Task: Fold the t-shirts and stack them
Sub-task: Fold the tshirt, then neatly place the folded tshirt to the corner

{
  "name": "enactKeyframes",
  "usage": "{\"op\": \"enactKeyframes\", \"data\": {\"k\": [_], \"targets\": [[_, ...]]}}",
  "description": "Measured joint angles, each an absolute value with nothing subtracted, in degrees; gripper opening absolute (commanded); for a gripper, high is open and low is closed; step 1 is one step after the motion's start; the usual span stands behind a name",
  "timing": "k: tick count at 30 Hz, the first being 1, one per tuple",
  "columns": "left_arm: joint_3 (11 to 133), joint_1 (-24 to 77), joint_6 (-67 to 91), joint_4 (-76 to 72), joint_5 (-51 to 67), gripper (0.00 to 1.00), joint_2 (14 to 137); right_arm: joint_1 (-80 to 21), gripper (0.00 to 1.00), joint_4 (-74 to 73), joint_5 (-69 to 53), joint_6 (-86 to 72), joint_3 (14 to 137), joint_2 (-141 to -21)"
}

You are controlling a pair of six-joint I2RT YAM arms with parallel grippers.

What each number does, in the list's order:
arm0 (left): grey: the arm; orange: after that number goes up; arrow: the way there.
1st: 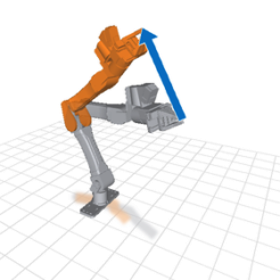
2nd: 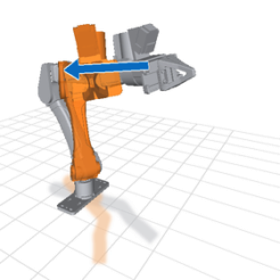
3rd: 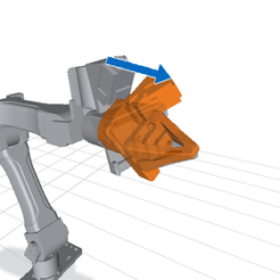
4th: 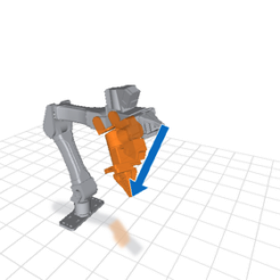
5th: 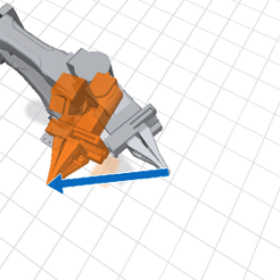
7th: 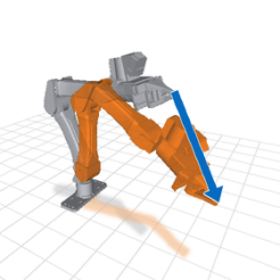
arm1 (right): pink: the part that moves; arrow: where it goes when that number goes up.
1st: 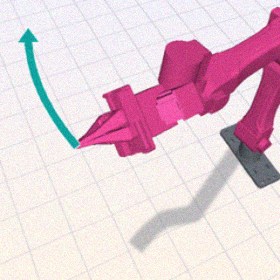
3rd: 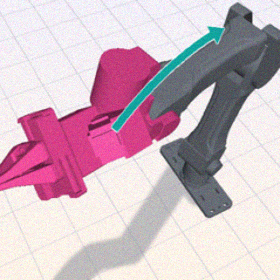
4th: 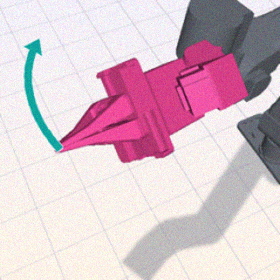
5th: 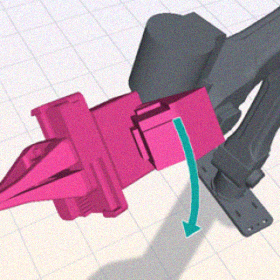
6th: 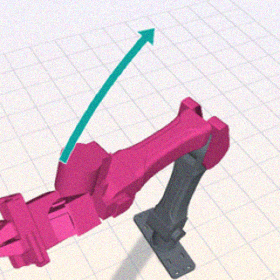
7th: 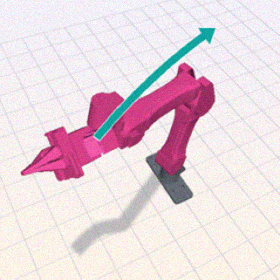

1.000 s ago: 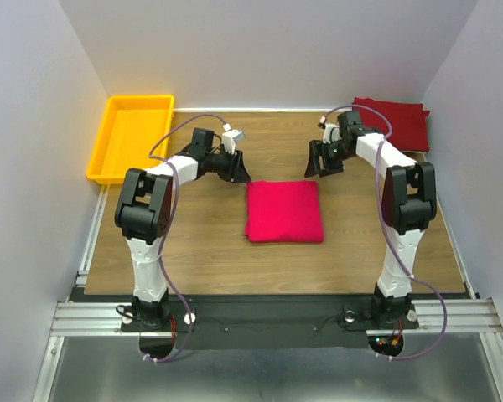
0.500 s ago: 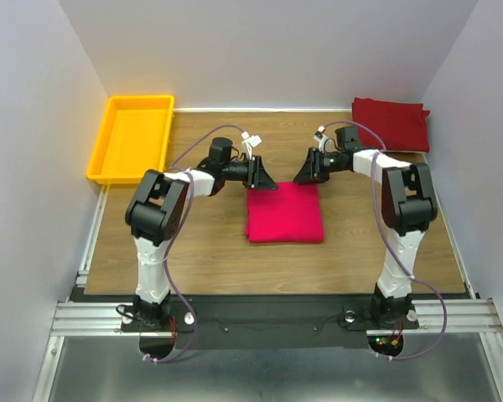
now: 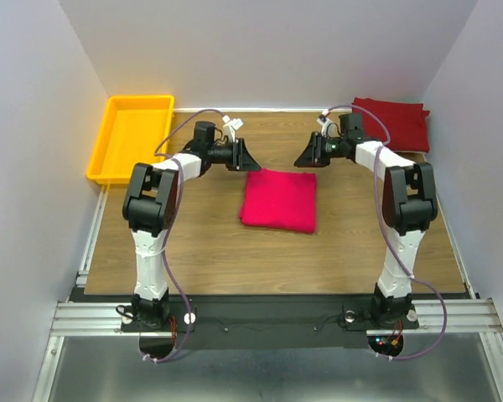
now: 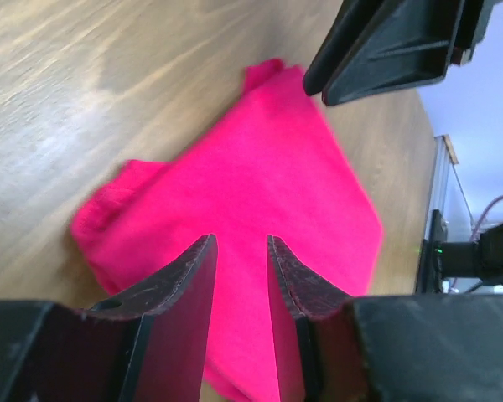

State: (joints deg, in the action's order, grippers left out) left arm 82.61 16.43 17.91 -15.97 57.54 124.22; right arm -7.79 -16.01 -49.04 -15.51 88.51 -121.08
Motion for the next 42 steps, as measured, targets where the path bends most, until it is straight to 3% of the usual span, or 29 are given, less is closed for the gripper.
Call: {"op": "enactKeyframes", "data": {"k": [9,14,20,26,34,42], "targets": [[69.21,21.71,18.50,-20.91,59.59,0.42,105.75,-11.70,0.30,-12.36,-53.19,-19.40,74.63,-104.62],[66.43,23.42,19.22,-22.04,58.94,0.41,111.63,-14.17,0.30,-12.21,-52.84,-19.42,68.86,-110.85],[66.81,21.87,19.73,-20.88,59.27,0.38,121.99,-12.38,0.30,-13.23,-53.58,-17.28,70.13,-118.93],[66.24,20.60,13.74,-16.34,59.09,0.41,118.32,-12.34,0.31,-15.05,-52.95,-15.20,71.05,-115.33],[56.45,26.65,13.56,-19.64,63.07,0.45,99.42,-15.77,0.33,-14.35,-54.96,-18.59,65.54,-98.54],[53.23,27.86,22.65,-27.73,63.11,0.45,112.66,-19.00,0.32,-11.92,-53.78,-18.98,58.19,-107.66]]}}
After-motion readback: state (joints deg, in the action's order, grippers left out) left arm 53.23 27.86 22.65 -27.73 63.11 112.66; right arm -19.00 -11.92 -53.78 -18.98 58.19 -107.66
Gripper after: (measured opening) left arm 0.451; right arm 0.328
